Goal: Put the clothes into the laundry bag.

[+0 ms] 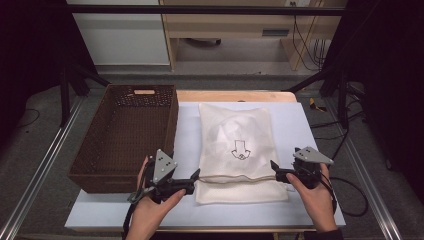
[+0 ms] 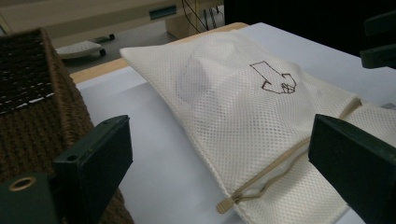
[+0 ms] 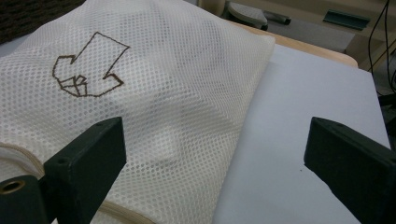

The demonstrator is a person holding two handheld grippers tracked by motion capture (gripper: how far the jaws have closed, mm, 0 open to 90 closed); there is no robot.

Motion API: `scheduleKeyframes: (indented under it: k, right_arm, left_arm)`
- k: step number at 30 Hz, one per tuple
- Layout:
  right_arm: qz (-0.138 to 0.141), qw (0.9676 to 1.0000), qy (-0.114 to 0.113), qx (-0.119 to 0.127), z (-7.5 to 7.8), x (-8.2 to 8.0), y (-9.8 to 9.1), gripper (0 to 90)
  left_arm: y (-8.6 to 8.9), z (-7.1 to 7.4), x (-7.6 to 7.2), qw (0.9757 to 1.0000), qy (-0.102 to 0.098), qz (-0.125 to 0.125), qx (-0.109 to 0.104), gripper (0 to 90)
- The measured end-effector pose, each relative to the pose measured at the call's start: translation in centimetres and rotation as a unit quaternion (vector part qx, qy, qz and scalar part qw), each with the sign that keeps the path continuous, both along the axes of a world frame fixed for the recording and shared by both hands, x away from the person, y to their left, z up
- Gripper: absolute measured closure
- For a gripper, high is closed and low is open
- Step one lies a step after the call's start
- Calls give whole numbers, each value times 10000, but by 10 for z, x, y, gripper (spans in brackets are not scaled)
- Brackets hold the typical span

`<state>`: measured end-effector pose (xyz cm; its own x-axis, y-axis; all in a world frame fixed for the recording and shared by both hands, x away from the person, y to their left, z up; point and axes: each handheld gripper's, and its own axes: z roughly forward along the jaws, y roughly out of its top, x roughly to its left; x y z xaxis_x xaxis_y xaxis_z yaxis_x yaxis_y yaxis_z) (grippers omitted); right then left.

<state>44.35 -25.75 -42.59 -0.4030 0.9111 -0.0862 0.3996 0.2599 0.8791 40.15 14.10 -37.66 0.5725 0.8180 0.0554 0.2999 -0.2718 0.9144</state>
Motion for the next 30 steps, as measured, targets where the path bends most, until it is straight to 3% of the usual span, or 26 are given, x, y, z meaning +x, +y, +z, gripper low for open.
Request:
scheduleKeyframes:
  k: [16,30]
  right_arm:
    - [-374,9992,51,140,-3,1,-21,55]
    - [-554,9983,101,117,-7,2,-35,56]
  left_arm:
    - [47,17,7,9989,-93,388,-229,49]
    - [94,23,13,9951,-74,908,-378,49]
